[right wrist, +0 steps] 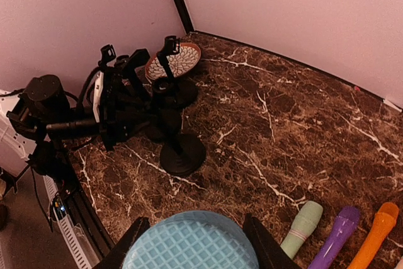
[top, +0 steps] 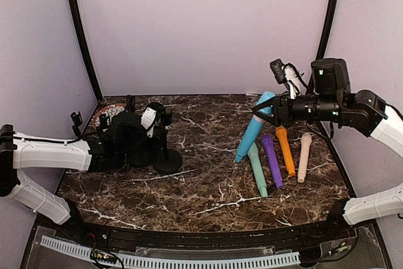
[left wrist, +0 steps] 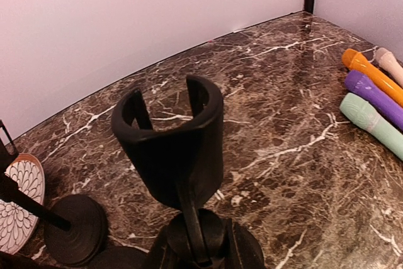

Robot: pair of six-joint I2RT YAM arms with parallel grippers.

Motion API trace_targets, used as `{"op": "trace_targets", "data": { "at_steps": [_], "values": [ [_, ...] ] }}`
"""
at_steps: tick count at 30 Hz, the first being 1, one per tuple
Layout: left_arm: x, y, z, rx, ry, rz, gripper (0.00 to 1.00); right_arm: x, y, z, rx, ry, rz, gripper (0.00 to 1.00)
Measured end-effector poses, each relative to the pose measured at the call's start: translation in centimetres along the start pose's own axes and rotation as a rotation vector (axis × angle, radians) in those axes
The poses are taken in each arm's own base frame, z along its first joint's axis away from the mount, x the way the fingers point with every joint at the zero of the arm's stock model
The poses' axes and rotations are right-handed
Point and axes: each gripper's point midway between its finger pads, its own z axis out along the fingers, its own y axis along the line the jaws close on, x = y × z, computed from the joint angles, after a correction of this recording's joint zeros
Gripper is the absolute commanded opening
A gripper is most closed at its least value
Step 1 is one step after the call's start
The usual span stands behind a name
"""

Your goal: Remove the microphone from the stand

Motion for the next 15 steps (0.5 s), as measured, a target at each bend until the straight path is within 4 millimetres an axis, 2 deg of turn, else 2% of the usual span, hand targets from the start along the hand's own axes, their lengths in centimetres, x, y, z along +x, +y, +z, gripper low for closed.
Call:
{"op": "trace_targets", "data": {
  "at_steps": [3, 7, 11, 15],
  "values": [
    [-0.2, 1.9, 0.9, -0.037, 0.006, -0.012, 0.0, 2.8, -0.9, 0.7, 0.027, 0.08, 0.045, 0.11],
    [-0.6, 2.9, 2.1, -0.049, 0.006, -0.012, 0.0, 6.0, -1.6, 1.0, 0.042, 0.15, 0.096, 0.1],
    [-1.2, 3.9, 3.5, -0.073, 0.002, -0.01, 0.0, 7.6, -1.5, 1.7, 0.023, 0.184, 0.132, 0.09],
    [-1.5, 5.1, 4.5, -0.094, -0.003, -0.018, 0.01, 9.5, -1.5, 3.2, -0.002, 0.235, 0.171, 0.08]
  ]
}}
